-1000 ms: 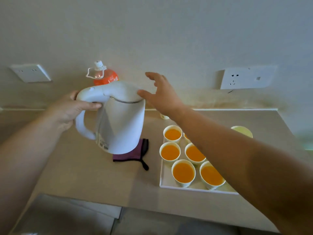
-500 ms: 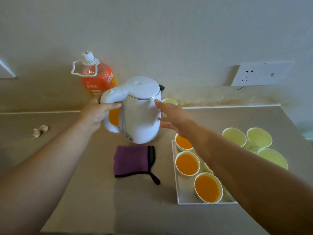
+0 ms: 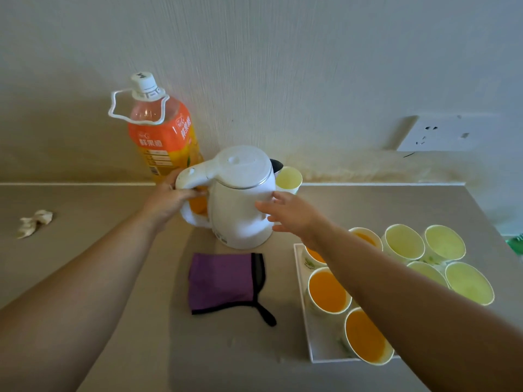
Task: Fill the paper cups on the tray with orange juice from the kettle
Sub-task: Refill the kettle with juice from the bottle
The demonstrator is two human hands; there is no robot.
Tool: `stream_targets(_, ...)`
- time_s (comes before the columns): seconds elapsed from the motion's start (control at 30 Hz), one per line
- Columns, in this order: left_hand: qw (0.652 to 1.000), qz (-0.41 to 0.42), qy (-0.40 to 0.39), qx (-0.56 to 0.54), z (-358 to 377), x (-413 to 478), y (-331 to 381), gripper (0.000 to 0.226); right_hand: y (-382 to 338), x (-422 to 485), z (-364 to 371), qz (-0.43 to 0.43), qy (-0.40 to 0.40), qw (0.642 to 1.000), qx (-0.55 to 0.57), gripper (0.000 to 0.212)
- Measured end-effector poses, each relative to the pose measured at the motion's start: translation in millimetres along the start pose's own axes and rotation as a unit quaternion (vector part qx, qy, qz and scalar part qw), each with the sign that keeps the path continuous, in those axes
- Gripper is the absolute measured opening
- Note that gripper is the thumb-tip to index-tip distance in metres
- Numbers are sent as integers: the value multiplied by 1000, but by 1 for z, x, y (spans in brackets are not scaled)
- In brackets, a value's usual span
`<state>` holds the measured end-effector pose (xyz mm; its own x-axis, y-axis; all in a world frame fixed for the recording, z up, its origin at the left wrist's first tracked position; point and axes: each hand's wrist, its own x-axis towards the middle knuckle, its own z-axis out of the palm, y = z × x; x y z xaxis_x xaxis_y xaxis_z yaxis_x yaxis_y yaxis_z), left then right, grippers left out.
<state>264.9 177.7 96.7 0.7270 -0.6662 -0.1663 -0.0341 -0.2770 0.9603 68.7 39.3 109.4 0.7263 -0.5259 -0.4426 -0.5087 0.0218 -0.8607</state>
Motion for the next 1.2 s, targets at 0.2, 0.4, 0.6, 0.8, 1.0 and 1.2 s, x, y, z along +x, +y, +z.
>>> stream_targets(0.2,998,4,-47,43,-9,4,-5,50,7,-1,4,6,-2,1000,5,55)
stream_targets(0.4,994,4,-53,100,-5,-4,-2,48,11,-9,3,22,6,999,-23,60)
stream_targets(0.6,899,240,108,350,22,-43,23,54,-3,0,-12,37,81,994,55,67)
stream_targets(0.8,836,262,56,479,53,-47,26,63,-7,4,-3,37,57,997,44,25)
stream_targets(1.0,818,271,82,500,55,-42,27,66,-5,5,-2,18,54,997,45,26)
stream_targets(1.2,865,254,62,428,50,-43,27,82,-2,6,-6,15,40,999,20,35)
